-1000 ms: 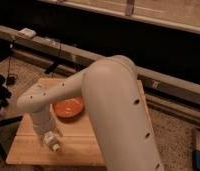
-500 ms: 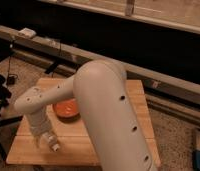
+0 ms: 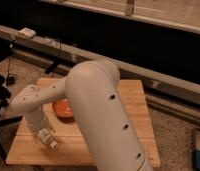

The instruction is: Place the bottle in the ceramic bowl

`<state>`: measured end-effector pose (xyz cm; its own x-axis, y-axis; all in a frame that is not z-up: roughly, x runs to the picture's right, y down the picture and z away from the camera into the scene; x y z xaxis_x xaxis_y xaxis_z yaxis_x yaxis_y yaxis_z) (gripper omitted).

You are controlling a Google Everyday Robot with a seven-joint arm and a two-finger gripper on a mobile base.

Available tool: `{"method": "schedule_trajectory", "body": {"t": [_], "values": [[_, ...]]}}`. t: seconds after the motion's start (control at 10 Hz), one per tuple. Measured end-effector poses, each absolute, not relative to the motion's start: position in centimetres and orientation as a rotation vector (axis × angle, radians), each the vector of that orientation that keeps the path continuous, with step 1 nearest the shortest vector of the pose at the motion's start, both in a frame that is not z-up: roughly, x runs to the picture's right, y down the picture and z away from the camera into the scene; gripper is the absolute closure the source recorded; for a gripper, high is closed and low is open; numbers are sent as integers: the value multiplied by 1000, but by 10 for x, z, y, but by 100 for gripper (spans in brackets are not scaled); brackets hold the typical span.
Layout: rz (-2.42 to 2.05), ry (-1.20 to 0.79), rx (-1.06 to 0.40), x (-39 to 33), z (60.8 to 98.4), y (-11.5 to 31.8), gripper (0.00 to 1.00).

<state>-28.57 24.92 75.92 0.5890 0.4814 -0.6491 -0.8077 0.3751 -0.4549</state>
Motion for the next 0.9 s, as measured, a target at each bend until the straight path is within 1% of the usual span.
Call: {"method": "schedule_trajectory", "body": {"t": [0.4,0.8,0.9], "values": [[836,433,-793,-290,771,242,35],[798,433,-765,-296,780,248,35],[785,430,-768,-297,783,249,42]]}}
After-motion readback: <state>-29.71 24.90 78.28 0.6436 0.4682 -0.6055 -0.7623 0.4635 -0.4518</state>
